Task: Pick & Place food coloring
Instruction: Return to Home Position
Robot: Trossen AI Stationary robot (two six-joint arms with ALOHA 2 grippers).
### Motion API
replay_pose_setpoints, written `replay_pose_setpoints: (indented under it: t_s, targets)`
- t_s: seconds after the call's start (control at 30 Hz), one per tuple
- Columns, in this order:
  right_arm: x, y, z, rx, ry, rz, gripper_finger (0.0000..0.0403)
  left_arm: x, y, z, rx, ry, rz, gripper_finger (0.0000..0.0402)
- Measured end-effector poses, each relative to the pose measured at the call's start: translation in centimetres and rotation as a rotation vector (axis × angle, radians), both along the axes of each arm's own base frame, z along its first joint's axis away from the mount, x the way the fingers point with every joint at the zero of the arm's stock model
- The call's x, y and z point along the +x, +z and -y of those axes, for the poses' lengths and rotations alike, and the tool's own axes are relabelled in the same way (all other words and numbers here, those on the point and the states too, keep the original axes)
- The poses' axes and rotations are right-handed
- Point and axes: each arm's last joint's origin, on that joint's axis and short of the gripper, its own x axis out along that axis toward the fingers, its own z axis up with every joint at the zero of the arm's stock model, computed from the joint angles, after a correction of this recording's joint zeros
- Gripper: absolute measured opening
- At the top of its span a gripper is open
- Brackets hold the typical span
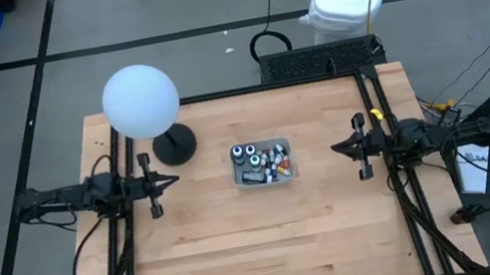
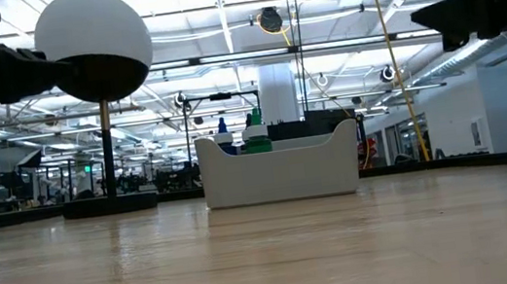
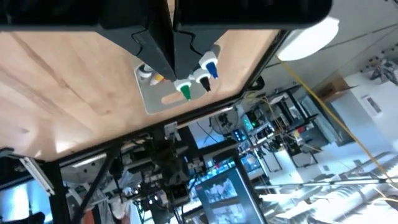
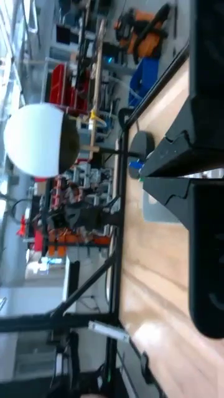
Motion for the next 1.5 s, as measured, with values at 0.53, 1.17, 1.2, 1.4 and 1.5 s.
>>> replay_pose_setpoints:
  t_s: [0.53, 1.17, 1.2, 1.4, 1.5]
  targets:
    - [0.0, -0.4, -0.9, -0.053, 0.152, -0.036, 0.0, 0.2, -0.5, 0.2, -0.136, -0.145, -0.007, 0.0]
    - [0.2, -1.0, -0.8, 0.038, 0.1, -0.093, 0.0, 1.3, -1.9, 0.7, -0.229, -0.13, -0.174, 0.0]
    - [0.2, -1.0, -0.8, 0.038, 0.1, -0.094, 0.0, 1.3, -1.9, 0.7, -0.22, -0.131, -0.172, 0.0]
    - [0.2, -1.1, -0.8, 0.04, 0.102, -0.102, 0.0, 1.3, -1.8, 0.7, -0.214, -0.128, -0.163, 0.0001]
    - [0.3, -1.2, -0.8, 0.044, 0.099, -0.113, 0.0, 1.3, -1.8, 0.7, -0.227, -0.128, -0.163, 0.0001]
